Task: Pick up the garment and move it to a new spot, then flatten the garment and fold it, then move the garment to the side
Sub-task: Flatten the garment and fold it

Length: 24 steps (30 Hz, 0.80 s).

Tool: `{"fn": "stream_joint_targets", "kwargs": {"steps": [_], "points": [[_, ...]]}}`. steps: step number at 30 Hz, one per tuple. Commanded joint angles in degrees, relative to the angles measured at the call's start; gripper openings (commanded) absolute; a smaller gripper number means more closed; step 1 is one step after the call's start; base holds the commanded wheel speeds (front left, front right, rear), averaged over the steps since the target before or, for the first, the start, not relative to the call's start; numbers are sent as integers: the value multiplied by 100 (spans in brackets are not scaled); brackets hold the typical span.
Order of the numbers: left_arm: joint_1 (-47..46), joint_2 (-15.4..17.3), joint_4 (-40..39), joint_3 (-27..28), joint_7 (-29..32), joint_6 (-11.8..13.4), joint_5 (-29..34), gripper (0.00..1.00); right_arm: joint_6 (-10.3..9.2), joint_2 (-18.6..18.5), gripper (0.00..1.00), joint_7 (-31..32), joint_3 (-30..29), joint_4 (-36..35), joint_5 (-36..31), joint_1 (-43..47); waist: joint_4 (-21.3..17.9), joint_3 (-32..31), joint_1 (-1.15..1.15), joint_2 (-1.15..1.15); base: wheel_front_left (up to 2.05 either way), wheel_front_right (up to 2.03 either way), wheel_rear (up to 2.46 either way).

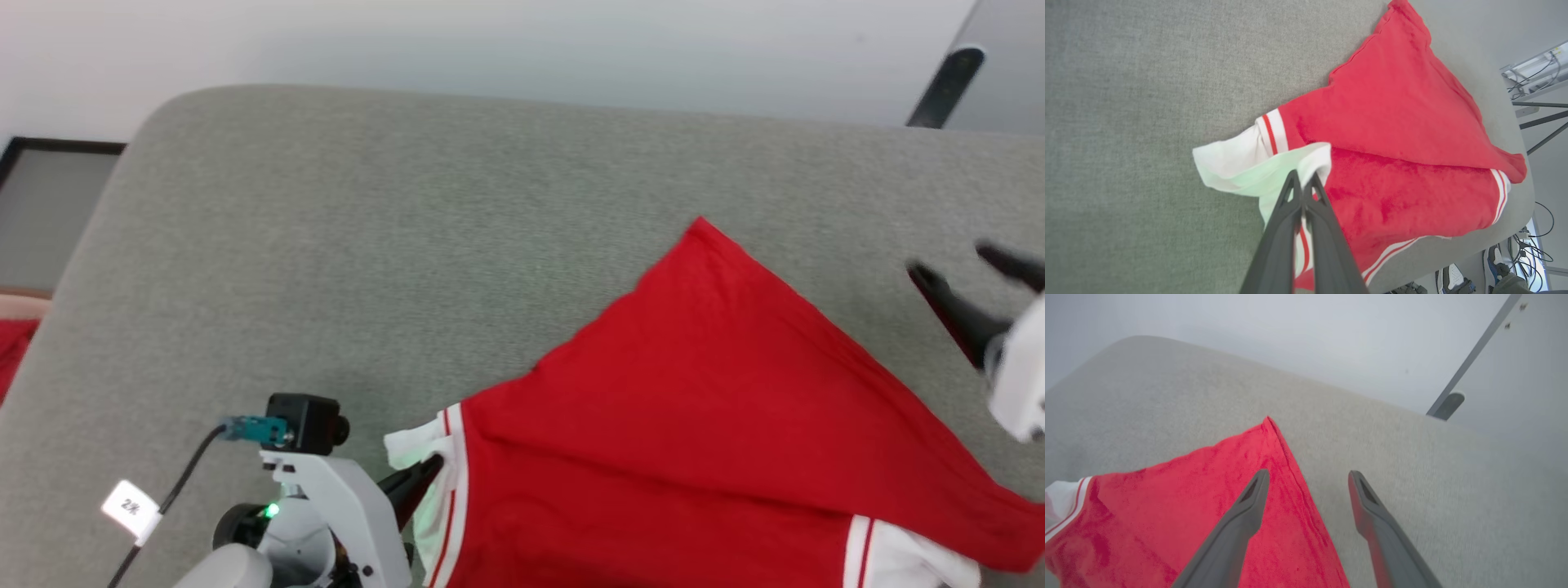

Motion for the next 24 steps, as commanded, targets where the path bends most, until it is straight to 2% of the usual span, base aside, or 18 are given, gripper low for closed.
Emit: {"fn": "stream_joint_targets", "kwargs": {"steps": [1,6,11,24], "points": [[-63,-46,24,-29,21,-45,40,0,-4,-18,100,-180,211,151,-65,-304,167,-63,0,0,0,0,0],[-192,-155,113,-155,90,-128,67,0,-5,-86,100,-434,835,966,-132,-1208,479,-85,0,0,0,0,0],[-387,-324,209,-289,145,-265,106,0,-5,-212,100,-319,1336,1841,-56,-1923,839,14,0,0,0,0,0],[-985,-972,741,-617,61,-775,223,0,-5,-421,100,920,2290,4105,100,-3480,1599,705,0,0,0,0,0]]}}
